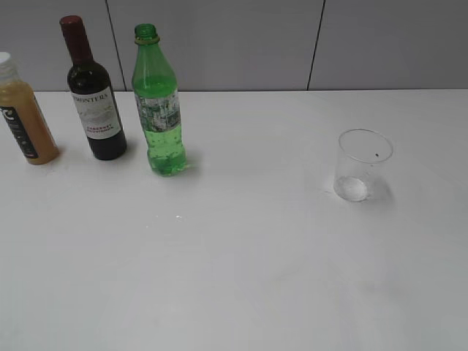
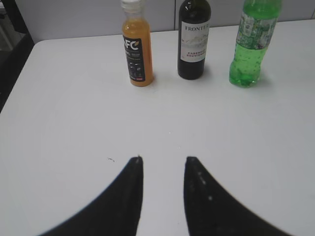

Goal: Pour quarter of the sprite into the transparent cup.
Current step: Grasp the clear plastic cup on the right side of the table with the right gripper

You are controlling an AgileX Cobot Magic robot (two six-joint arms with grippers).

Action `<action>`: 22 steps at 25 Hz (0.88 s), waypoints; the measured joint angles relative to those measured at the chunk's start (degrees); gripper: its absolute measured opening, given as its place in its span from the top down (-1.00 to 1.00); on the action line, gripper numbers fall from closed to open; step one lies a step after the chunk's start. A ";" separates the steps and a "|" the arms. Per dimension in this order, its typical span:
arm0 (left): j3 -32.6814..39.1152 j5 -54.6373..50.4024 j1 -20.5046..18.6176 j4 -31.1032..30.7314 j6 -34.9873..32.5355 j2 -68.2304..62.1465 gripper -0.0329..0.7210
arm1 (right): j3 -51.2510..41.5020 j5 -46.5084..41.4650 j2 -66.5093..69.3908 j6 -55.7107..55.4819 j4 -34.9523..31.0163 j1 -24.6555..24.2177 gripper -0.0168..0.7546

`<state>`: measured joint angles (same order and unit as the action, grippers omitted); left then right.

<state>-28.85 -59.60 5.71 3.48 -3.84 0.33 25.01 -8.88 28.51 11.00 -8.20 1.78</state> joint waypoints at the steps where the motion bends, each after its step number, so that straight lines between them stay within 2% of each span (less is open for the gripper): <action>1: 0.00 0.00 0.00 0.00 0.00 0.00 0.31 | 0.00 1.64 1.94 0.00 -0.06 0.00 -0.68; 8: 0.00 0.00 0.00 0.00 0.00 0.00 0.31 | 0.00 17.71 16.13 0.06 0.18 0.00 -0.64; 11: 0.00 0.00 0.00 0.00 0.00 0.00 0.31 | 0.00 25.55 23.36 0.06 2.92 0.00 -0.62; 17: 0.00 0.00 0.00 0.00 0.00 0.00 0.31 | 0.00 45.99 35.88 -1.61 5.17 0.00 -0.58; 20: 0.00 0.00 0.00 0.00 0.00 0.00 0.31 | 0.00 49.64 39.83 -5.53 7.64 0.00 -0.58; 22: 0.00 0.00 0.00 0.00 0.00 0.00 0.31 | 0.02 50.32 42.25 -10.63 13.40 0.00 -0.58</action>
<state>-28.85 -59.60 5.71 3.48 -3.84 0.33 25.03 41.44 70.77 0.37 5.20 1.78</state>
